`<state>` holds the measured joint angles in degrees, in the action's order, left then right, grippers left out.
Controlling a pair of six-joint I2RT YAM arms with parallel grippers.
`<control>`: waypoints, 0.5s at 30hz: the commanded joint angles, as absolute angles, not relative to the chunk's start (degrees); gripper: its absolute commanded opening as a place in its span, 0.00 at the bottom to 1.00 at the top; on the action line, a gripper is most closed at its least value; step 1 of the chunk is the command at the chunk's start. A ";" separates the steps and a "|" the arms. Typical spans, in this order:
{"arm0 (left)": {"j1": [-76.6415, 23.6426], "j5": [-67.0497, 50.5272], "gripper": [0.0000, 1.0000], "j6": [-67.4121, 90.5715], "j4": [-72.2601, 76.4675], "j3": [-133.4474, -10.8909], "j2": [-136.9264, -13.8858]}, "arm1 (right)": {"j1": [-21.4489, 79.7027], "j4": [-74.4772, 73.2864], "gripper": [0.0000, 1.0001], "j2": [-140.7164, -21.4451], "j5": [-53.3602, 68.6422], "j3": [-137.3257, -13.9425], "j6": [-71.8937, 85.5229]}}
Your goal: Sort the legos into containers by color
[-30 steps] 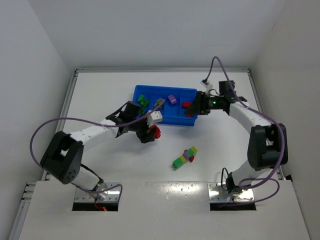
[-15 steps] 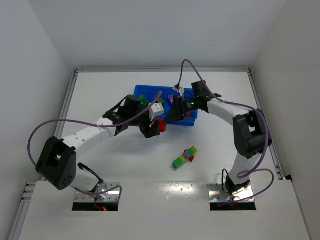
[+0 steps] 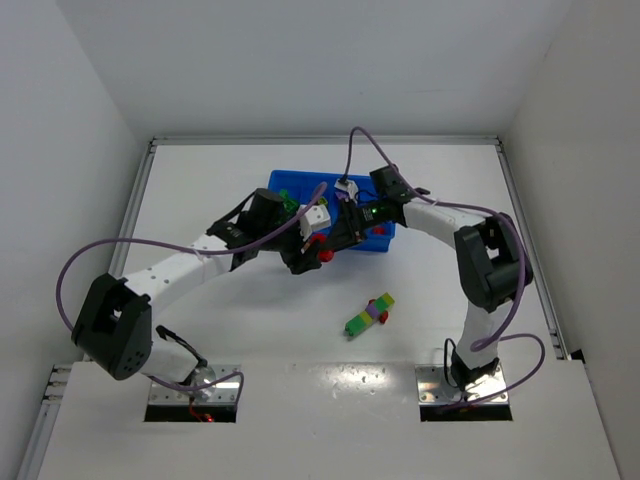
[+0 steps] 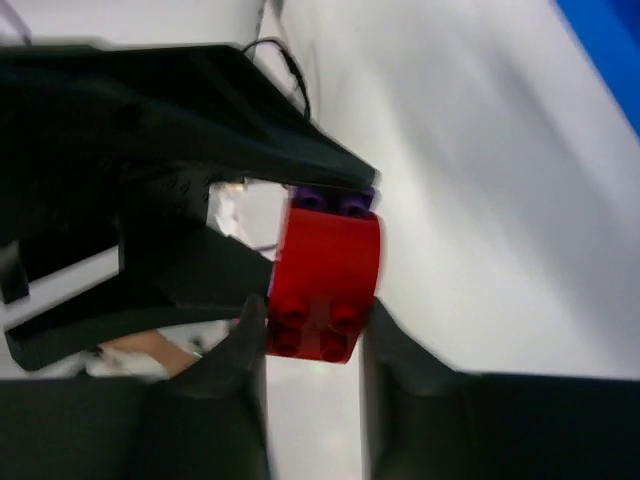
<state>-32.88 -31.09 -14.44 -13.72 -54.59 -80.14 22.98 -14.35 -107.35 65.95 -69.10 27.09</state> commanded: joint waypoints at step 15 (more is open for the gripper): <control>-32.70 -28.04 0.25 -16.44 -13.18 -46.23 -73.92 | 9.68 -12.83 0.00 -101.43 69.43 -72.07 26.54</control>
<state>-33.26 -27.86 -15.99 -13.17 -46.98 -76.36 11.84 -15.18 -105.71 67.37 -69.58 28.12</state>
